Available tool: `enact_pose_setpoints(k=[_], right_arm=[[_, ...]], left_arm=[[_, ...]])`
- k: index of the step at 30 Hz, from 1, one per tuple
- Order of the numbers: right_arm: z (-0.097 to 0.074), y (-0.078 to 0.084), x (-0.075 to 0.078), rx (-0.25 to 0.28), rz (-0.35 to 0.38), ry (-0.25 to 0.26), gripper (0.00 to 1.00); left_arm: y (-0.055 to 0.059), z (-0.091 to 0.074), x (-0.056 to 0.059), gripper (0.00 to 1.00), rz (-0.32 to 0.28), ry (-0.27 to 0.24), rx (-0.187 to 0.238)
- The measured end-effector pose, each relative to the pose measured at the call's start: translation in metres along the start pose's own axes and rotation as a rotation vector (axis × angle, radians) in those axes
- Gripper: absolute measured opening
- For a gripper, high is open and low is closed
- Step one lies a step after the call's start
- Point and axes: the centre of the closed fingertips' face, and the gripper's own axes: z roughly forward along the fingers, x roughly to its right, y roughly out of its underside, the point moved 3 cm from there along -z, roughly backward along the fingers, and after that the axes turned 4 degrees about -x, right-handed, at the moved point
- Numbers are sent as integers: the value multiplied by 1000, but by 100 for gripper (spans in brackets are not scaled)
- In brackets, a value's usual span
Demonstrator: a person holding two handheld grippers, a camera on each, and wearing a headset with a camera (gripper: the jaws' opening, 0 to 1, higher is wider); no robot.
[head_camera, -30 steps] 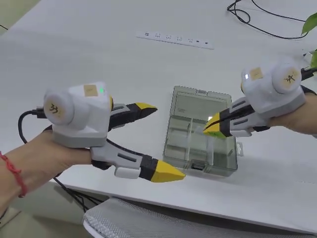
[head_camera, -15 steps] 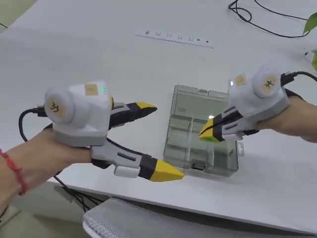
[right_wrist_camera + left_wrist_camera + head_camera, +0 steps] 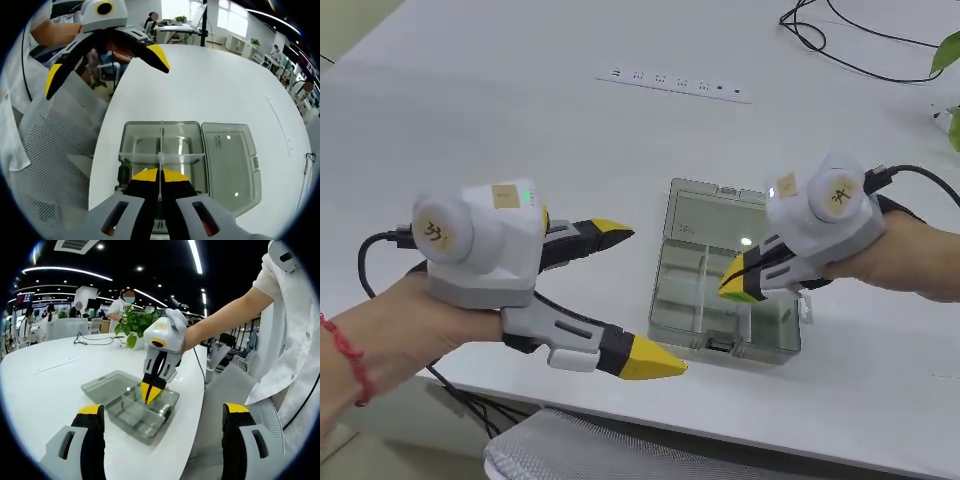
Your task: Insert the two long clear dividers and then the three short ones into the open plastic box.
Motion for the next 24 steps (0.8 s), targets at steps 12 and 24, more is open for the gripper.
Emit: enact_pose_setpoints(k=[12,24], right_arm=[[-3,-2,1,23,40,14,3],[-46,-3,9,126,105,59,14]], left_arm=[[0,-2,0,100,-3,-7,-4],[-1,-6,0,100,-8,-19,-1]])
